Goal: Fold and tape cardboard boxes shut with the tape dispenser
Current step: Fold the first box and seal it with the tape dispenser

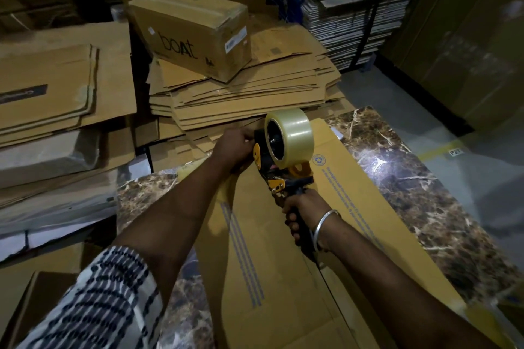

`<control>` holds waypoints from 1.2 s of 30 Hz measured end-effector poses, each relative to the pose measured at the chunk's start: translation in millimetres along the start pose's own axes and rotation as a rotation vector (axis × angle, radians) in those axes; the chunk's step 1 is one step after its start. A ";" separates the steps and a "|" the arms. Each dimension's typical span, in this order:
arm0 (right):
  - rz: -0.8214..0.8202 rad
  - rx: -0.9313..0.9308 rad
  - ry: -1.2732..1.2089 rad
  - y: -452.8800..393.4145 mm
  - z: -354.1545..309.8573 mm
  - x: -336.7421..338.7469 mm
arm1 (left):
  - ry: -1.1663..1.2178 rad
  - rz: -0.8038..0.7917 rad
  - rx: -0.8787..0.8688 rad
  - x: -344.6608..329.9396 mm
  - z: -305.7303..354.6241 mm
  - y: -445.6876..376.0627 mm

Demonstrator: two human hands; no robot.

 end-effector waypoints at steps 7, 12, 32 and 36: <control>0.010 -0.028 0.031 4.4 2.8 -1.2 | -0.148 -0.004 0.026 -0.9 0.7 -0.2; 0.009 -0.030 0.074 26.7 22.1 8.7 | -0.170 0.000 -0.001 -1.9 2.3 0.7; 0.005 -0.065 0.130 48.4 43.5 26.3 | -0.653 -0.228 -0.207 -45.2 22.0 52.0; 0.014 -0.009 0.189 27.7 15.8 20.7 | -0.687 -0.249 -0.087 -30.6 7.7 31.3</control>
Point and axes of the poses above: each hand's wrist, its own y-axis away from the middle knuckle, its own x-axis out of the back of the hand, z = x × y, the point moved 10 cm from there along -y, towards the middle knuckle, and after that the axes turned 8 degrees about -z, right-handed, at the moved point
